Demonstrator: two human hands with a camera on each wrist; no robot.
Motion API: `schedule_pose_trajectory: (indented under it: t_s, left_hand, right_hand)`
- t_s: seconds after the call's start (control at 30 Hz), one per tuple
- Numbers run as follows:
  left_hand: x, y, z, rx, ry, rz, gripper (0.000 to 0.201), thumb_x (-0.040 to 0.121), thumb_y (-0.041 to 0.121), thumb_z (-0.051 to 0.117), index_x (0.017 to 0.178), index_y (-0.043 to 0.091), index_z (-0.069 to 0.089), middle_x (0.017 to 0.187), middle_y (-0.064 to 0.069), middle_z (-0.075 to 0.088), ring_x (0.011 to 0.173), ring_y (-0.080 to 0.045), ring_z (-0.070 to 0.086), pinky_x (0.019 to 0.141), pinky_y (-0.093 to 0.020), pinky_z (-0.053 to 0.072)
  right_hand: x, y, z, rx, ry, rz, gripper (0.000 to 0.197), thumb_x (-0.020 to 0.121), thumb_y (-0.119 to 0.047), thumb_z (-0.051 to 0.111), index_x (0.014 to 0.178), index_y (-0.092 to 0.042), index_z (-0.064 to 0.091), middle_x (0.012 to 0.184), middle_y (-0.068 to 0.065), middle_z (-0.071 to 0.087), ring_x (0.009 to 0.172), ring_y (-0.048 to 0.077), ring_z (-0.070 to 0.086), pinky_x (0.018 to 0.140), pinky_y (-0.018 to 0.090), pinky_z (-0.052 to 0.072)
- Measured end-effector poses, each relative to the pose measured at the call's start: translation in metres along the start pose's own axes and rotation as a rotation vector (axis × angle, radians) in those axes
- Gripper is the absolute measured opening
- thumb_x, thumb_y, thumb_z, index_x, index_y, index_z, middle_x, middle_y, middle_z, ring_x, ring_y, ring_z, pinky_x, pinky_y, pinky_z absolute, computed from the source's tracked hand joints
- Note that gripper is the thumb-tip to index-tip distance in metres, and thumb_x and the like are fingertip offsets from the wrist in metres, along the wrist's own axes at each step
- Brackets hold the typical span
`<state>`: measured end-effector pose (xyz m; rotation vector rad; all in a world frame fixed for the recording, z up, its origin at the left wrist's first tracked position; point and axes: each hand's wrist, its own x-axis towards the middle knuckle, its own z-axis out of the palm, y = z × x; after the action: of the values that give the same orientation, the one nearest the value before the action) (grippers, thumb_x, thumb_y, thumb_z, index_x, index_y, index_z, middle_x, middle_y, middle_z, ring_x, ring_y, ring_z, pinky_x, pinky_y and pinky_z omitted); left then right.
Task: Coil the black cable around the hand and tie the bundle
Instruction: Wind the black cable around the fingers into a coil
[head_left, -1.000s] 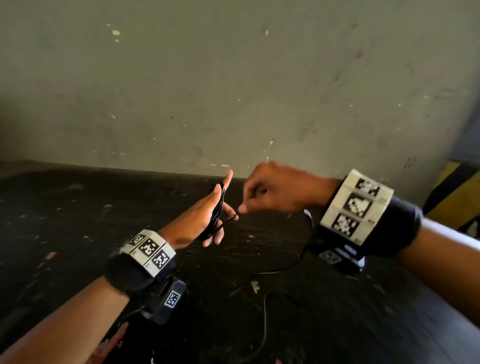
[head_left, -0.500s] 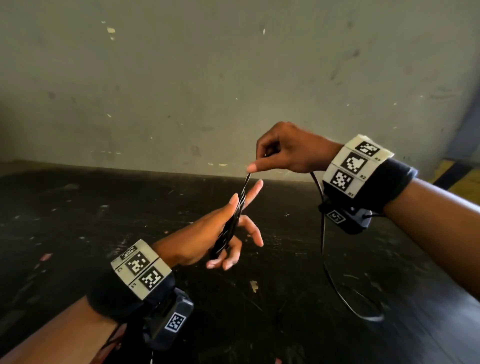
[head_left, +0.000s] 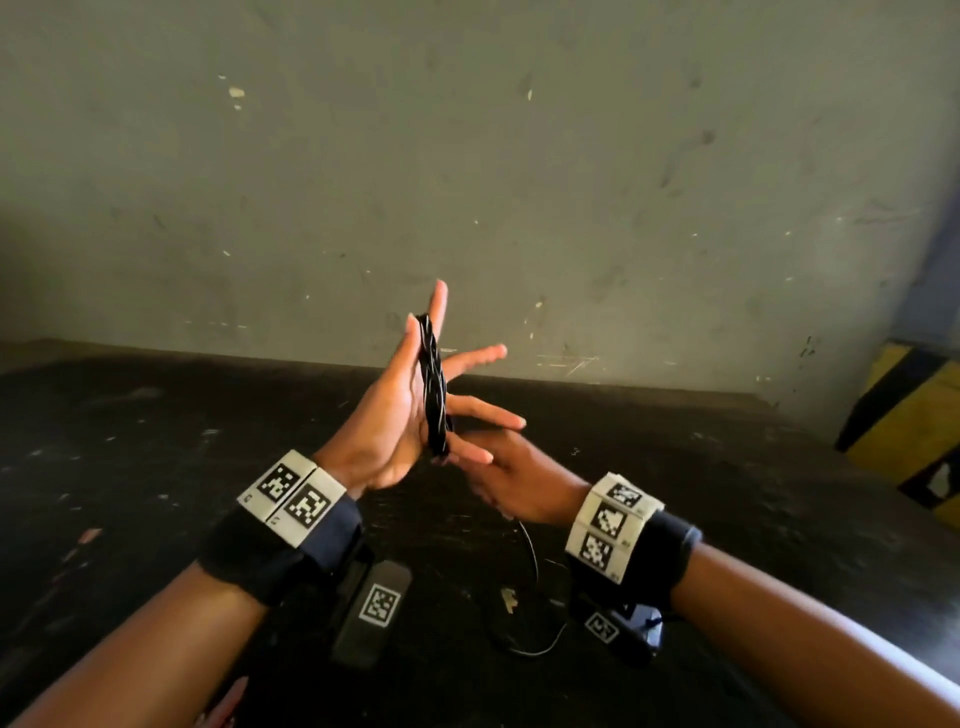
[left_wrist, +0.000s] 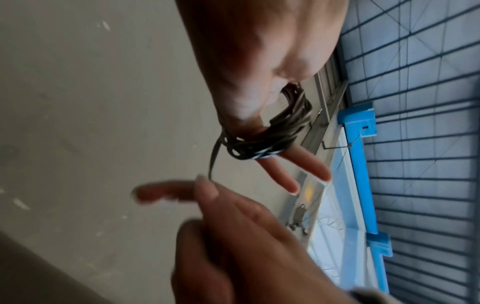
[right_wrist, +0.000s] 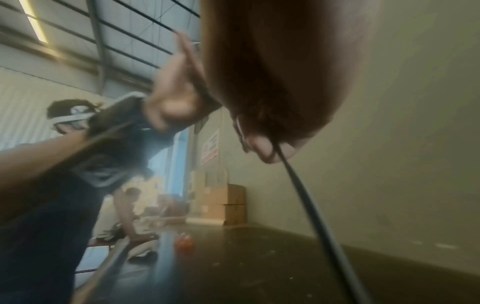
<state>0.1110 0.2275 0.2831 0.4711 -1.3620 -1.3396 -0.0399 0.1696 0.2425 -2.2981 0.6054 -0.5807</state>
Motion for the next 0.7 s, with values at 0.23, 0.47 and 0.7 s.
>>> schedule_pose_trajectory:
  t_s: [0.23, 0.47, 0.7]
  left_hand:
    - [0.012, 0.001, -0.020, 0.253, 0.207, 0.025, 0.045, 0.095, 0.055, 0.008, 0.138, 0.063, 0.000, 0.157, -0.007, 0.027, 0.095, -0.030, 0.071, 0.054, -0.040, 0.061]
    - [0.003, -0.014, -0.035, 0.488, 0.217, -0.134, 0.047, 0.095, 0.053, 0.004, 0.141, 0.059, -0.005, 0.152, -0.012, 0.033, 0.073, -0.025, 0.071, 0.046, -0.035, 0.057]
    - [-0.016, -0.043, -0.031, 0.600, 0.032, -0.397, 0.089, 0.074, 0.080, 0.023, 0.150, 0.036, 0.010, 0.124, -0.001, 0.062, 0.058, -0.027, 0.068, 0.039, -0.030, 0.052]
  right_hand:
    - [-0.007, -0.018, 0.018, -0.123, -0.251, 0.146, 0.031, 0.098, -0.023, 0.044, 0.127, -0.010, 0.046, 0.066, 0.002, 0.055, 0.050, 0.015, 0.055, 0.049, 0.024, 0.050]
    - [0.002, -0.042, -0.007, -0.469, -0.188, -0.029, 0.021, 0.095, -0.024, 0.052, 0.092, -0.009, 0.066, 0.081, 0.004, 0.065, 0.066, 0.014, 0.060, 0.063, 0.026, 0.048]
    - [0.013, -0.084, -0.061, -0.666, -0.195, -0.149, 0.018, 0.082, -0.025, 0.070, 0.079, -0.008, 0.072, 0.058, -0.016, 0.056, 0.052, -0.006, 0.052, 0.052, 0.005, 0.037]
